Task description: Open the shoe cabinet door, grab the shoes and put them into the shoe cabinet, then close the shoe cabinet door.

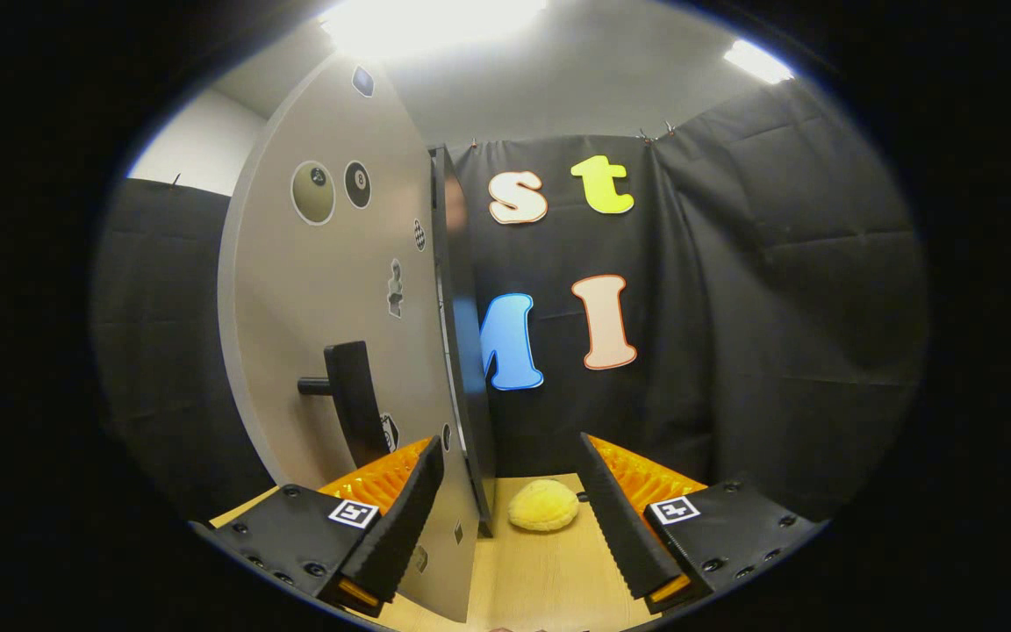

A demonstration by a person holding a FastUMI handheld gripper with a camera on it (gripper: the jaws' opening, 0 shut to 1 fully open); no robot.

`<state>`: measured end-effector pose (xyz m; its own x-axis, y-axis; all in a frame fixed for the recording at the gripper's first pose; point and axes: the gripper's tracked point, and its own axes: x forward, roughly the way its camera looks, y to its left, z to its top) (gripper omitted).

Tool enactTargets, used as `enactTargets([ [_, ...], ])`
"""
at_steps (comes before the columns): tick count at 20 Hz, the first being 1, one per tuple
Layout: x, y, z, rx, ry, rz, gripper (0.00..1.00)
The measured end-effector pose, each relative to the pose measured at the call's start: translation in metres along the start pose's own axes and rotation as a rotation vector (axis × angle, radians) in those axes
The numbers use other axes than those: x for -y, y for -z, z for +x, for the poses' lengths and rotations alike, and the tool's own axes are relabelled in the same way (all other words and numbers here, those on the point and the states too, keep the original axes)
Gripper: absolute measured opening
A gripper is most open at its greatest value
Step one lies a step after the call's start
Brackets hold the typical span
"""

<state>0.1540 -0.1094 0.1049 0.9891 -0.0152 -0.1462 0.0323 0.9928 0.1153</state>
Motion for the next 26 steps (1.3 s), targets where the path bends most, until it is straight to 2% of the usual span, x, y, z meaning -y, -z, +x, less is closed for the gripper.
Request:
enactTargets([
  [5,-0.046,0.003,-0.003,-0.011,-0.023,-0.011,0.96],
  [10,-0.105,0.015,0.004,-0.042,-0.066,0.034,0.96],
  [19,-0.212,0.02,0.047,-0.06,-0.121,0.013,0.97],
  [26,-0.271,0.02,0.057,-0.055,-0.102,-0.038,0.98],
])
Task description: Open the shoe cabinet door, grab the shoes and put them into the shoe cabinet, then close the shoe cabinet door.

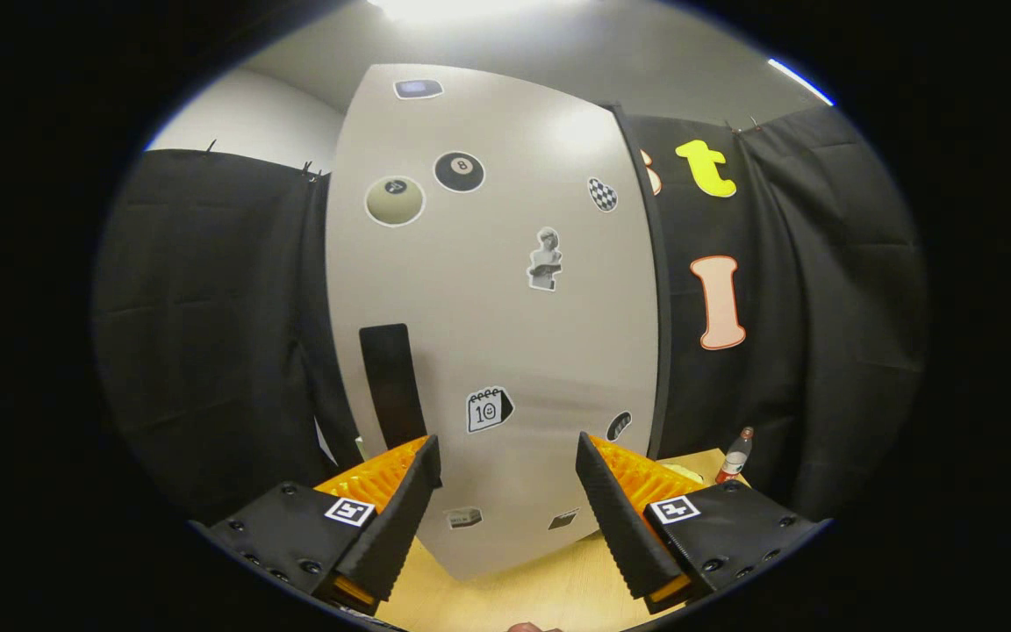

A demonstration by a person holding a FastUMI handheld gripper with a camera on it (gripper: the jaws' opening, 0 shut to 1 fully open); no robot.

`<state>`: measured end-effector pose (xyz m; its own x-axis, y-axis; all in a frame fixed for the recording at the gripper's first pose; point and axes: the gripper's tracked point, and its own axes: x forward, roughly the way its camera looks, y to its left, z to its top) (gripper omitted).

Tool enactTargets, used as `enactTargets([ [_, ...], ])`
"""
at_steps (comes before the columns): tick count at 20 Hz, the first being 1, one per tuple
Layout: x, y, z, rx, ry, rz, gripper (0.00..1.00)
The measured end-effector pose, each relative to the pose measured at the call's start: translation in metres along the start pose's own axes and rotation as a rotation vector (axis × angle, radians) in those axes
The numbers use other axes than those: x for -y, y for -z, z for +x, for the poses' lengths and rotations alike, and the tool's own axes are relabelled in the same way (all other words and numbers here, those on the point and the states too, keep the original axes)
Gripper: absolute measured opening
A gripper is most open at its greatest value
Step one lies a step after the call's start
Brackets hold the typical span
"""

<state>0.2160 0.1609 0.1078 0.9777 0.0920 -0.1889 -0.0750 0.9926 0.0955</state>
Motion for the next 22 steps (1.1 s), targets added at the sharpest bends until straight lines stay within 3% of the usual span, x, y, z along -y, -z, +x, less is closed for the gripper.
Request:
enactTargets([
  [10,0.0,-0.008,-0.029,0.061,0.107,-0.058,0.98],
  [22,0.001,0.004,-0.03,0.078,0.08,-0.009,0.98],
])
